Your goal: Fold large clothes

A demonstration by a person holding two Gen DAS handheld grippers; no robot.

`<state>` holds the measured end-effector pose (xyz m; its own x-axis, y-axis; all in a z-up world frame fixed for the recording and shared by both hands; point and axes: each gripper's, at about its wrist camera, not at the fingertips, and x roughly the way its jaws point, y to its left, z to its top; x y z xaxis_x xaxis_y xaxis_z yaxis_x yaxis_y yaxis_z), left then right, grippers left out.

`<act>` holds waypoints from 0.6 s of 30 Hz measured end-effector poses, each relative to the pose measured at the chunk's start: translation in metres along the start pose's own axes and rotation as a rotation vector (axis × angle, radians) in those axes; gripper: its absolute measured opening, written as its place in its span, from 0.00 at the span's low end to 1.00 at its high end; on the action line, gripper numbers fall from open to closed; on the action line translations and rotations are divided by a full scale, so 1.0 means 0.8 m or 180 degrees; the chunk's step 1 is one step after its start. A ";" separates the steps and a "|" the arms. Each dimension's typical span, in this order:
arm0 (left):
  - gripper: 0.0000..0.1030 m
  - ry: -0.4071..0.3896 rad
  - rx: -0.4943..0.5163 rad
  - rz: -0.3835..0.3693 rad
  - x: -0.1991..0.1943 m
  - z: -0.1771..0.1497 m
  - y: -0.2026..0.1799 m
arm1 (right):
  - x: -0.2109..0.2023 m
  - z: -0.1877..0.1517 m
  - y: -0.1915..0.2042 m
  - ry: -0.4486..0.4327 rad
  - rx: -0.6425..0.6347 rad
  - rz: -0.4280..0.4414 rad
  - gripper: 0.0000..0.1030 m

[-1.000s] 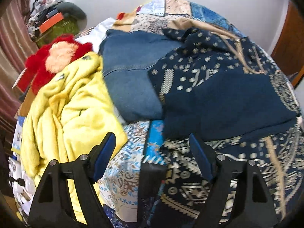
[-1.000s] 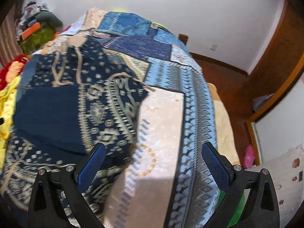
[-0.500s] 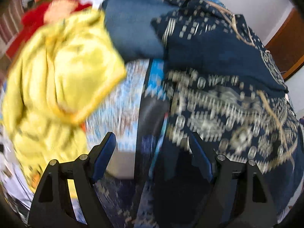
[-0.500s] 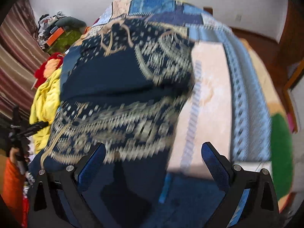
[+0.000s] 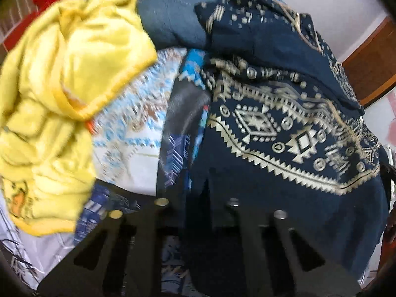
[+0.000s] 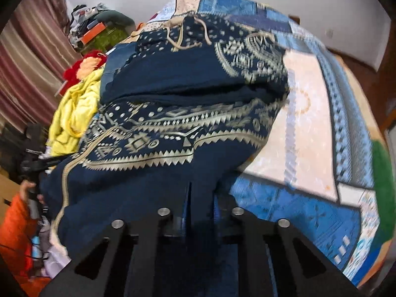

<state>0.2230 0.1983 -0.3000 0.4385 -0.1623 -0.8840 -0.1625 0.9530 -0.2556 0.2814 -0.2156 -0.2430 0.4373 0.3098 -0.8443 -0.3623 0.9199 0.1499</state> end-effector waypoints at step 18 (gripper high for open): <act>0.10 -0.0078 0.0733 0.0439 0.031 0.078 -0.060 | 0.051 0.057 -0.042 0.0087 -0.0361 -0.0884 0.10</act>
<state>0.2964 0.1647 -0.2853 0.4478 -0.0234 -0.8939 -0.0181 0.9992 -0.0353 0.3489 -0.2228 -0.2585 0.5107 0.0420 -0.8587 -0.3223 0.9353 -0.1459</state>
